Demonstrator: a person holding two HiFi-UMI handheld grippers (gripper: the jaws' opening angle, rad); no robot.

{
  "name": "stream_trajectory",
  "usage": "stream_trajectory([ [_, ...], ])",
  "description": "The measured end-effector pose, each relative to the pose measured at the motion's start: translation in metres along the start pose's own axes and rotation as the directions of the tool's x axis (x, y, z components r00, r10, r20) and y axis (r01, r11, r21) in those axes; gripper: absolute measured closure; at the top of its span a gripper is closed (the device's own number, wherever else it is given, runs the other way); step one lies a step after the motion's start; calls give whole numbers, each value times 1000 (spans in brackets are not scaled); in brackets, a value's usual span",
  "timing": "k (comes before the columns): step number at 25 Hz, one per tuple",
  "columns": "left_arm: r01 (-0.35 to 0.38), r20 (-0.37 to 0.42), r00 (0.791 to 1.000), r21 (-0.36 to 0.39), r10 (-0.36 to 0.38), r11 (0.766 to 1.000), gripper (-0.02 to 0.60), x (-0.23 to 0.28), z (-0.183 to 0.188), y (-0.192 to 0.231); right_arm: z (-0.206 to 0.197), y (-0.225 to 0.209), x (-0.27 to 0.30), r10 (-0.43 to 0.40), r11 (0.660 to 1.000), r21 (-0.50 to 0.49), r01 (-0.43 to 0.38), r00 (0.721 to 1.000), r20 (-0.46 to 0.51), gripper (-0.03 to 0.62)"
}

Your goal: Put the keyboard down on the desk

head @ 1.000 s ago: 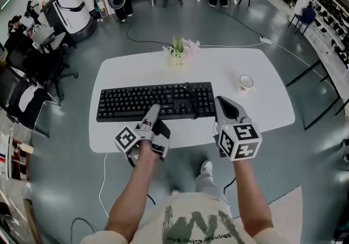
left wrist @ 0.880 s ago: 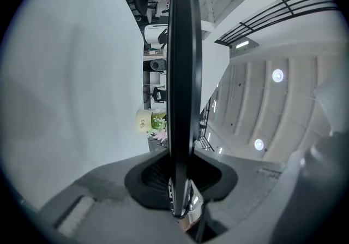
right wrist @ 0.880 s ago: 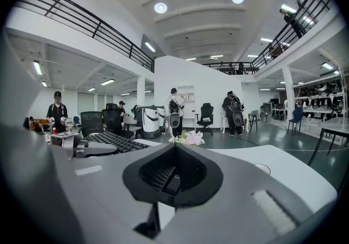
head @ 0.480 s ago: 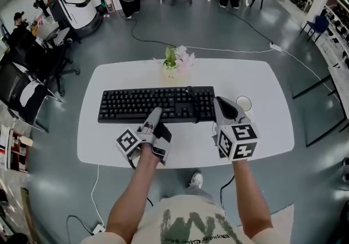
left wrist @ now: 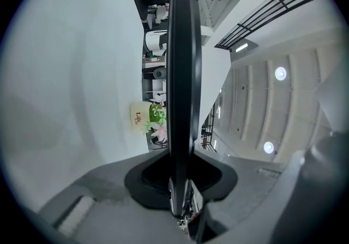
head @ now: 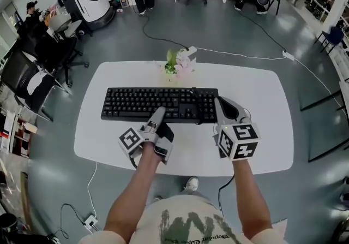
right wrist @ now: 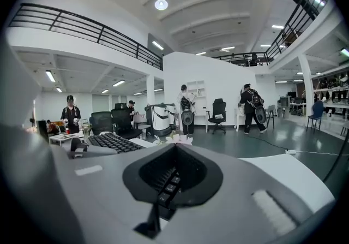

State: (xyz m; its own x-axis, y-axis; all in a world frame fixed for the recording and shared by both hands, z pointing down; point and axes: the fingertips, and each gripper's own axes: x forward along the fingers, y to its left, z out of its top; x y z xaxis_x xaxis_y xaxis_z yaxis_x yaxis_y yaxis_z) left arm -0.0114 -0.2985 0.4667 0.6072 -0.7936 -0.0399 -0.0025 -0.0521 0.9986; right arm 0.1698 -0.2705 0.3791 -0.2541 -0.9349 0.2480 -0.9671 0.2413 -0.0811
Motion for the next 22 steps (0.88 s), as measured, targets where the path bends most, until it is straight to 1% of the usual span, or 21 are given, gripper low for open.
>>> stream_trajectory([
  [6, -15, 26, 1000, 11, 15, 1000, 494, 4, -4, 7, -4, -12, 7, 29, 1000, 3, -29, 1000, -10, 595],
  [11, -19, 36, 999, -20, 19, 1000, 494, 6, -3, 21, -11, -10, 16, 40, 999, 0, -40, 999, -25, 595],
  [17, -20, 12, 1000, -35, 21, 999, 494, 8, -3, 35, -19, -4, 20, 42, 999, 0, -42, 998, -48, 595],
  [20, -36, 2, 999, -33, 36, 999, 494, 10, -3, 46, -22, 1, 25, 51, 999, -1, -51, 997, -58, 595],
  [22, -49, 0, 999, -47, 50, 998, 494, 10, -4, 55, -26, 5, 28, 60, 998, 1, -60, 996, -67, 595],
])
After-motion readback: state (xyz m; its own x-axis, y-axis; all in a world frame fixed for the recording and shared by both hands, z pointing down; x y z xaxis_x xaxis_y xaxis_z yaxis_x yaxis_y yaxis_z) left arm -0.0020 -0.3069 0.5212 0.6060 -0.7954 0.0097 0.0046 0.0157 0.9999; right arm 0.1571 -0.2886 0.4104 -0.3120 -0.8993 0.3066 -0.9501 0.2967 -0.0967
